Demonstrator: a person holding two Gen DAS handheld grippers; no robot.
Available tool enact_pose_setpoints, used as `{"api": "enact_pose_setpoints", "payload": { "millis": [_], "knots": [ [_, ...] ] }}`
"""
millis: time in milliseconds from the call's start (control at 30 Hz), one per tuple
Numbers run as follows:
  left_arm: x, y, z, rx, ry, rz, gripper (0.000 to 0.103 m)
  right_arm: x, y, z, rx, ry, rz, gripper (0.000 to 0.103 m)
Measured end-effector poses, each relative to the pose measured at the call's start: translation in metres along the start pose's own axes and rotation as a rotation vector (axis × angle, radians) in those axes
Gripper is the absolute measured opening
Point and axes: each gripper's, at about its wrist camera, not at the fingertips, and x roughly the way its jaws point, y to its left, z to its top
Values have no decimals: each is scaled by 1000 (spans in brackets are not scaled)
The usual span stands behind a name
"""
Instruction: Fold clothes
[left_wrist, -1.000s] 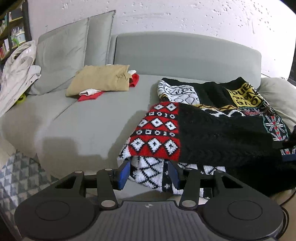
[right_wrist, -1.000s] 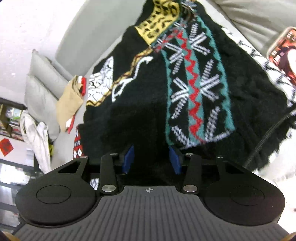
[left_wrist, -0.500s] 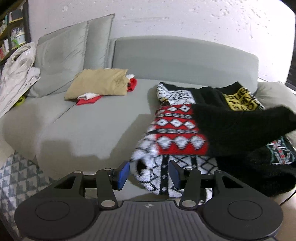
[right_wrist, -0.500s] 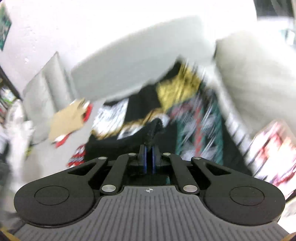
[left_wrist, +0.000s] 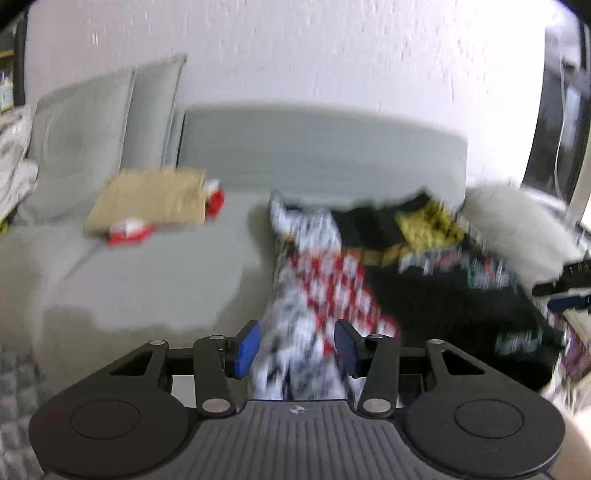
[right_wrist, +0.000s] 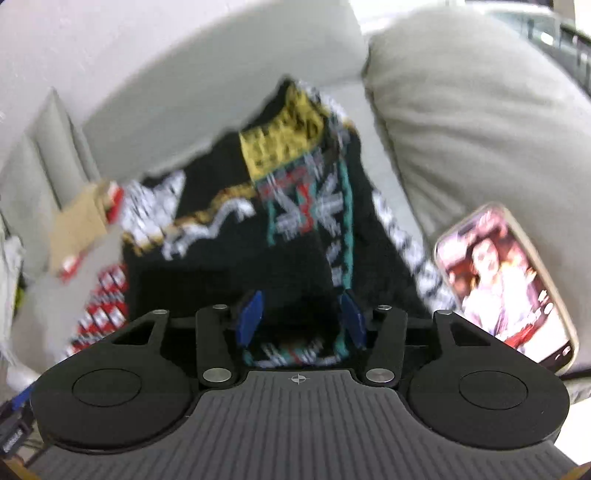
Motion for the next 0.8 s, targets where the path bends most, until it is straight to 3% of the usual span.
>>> {"api": "enact_pose_setpoints", "payload": {
  "millis": [67,100,133,200,233,333,500,567,633,700,800],
  "knots": [
    [18,-2,11,1,-5,-13,27,-5,13,0,-58,-67,23,51],
    [29,-4,13,10,11,-5,17,-4,20,-1,-92,-99,29,45],
    [47,-5,8,43,79,40,9,-3,28,-3,-126,-125,34,39],
    [83,-9,-2,110,214,132,5,13,41,-6,-207,-122,25,35],
    [97,-9,-9,140,264,173,4,21,46,-8,-245,-115,16,34],
    [108,0,-40,197,276,247,4,63,45,-22,-309,21,-78,32],
    [102,-3,-37,261,274,214,0,71,50,-21,-337,51,-109,35],
    [89,4,-28,210,256,190,0,67,51,-17,-318,56,-110,35],
    [73,14,-17,125,232,173,14,47,47,-15,-262,36,-99,38],
    [59,17,-4,62,193,141,20,24,45,-15,-235,-2,-66,47],
    [53,11,17,8,147,56,20,4,52,-8,-224,-53,-18,51]
  ]
}}
